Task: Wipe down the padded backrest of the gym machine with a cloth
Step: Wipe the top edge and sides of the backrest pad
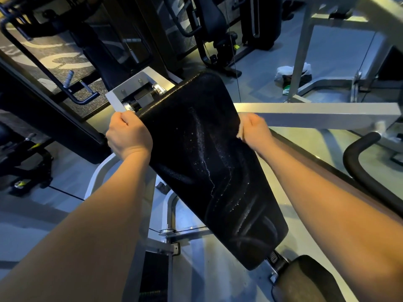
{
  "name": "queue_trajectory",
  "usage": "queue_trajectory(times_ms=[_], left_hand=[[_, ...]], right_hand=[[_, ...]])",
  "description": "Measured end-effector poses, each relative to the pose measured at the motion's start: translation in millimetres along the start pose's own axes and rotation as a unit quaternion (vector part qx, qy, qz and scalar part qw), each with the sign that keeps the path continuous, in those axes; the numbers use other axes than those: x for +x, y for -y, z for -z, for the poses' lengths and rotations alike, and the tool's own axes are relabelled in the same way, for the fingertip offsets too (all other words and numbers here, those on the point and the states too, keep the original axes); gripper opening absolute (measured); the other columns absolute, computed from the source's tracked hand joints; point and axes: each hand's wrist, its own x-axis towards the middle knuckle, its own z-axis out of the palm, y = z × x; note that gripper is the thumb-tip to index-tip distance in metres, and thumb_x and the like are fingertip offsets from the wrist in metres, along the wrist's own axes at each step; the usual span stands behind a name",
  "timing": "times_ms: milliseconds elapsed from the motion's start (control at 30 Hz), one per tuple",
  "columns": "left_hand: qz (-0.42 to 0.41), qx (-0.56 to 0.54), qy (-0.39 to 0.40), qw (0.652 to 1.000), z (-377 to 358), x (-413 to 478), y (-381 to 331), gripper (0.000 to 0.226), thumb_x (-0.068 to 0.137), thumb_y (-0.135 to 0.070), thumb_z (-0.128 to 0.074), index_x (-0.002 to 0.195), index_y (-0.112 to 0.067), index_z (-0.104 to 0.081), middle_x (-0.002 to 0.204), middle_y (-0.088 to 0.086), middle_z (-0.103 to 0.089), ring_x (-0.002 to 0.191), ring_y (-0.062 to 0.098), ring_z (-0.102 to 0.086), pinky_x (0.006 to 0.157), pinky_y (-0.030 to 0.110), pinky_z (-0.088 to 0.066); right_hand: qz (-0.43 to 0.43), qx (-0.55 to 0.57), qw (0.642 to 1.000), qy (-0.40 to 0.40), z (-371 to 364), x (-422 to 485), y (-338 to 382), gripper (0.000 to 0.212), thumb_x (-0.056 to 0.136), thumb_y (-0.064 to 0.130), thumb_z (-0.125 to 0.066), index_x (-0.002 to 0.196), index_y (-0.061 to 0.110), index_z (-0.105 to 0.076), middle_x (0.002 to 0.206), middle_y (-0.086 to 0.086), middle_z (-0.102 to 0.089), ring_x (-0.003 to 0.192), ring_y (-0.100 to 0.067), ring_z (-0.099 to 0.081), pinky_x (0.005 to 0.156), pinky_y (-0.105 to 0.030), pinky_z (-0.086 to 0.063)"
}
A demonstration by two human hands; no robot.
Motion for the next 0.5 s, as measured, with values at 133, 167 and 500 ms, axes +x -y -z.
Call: queue_trajectory(times_ms=[133,167,500], left_hand=[[0.000,0.002,0.001,1.000,2.2,0.0,-2.1,0.030,0.102,-0.024,-0.035,0.086,-0.008,-0.054,0.068,-0.002,-0.044,0.077,0.028,-0.047,0.054,0.032,-0.026],[0.001,0.001,0.003,1.000,2.3,-0.1,-2.2,0.030,0.102,-0.024,-0.035,0.086,-0.008,-0.054,0.068,-0.002,-0.044,0.077,0.027,-0.047,0.053,0.029,-0.026],[-0.010,-0.010,0.012,1.000,3.7,0.9,1.1,0.038,0.096,-0.033,-0.029,0.086,-0.006,-0.054,0.067,-0.002,-0.044,0.075,0.028,-0.048,0.057,0.035,-0.029]], right_hand=[[0.122,0.092,0.987,-0.038,-7.2,2.4,66.4,0.040,0.105,0.015,-0.036,0.078,0.001,-0.061,0.070,-0.013,-0.068,0.065,-0.013,-0.062,0.074,-0.034,-0.059],[0.142,0.097,0.984,-0.055,-10.7,5.7,75.3,0.033,0.106,0.017,-0.039,0.091,0.003,-0.065,0.080,-0.012,-0.070,0.073,-0.013,-0.063,0.078,-0.034,-0.057],[0.201,-0.016,0.965,-0.168,-35.3,-12.8,40.5,0.049,0.105,0.011,-0.049,0.154,0.015,-0.044,0.153,-0.005,-0.051,0.142,-0.018,-0.047,0.116,-0.019,-0.031]])
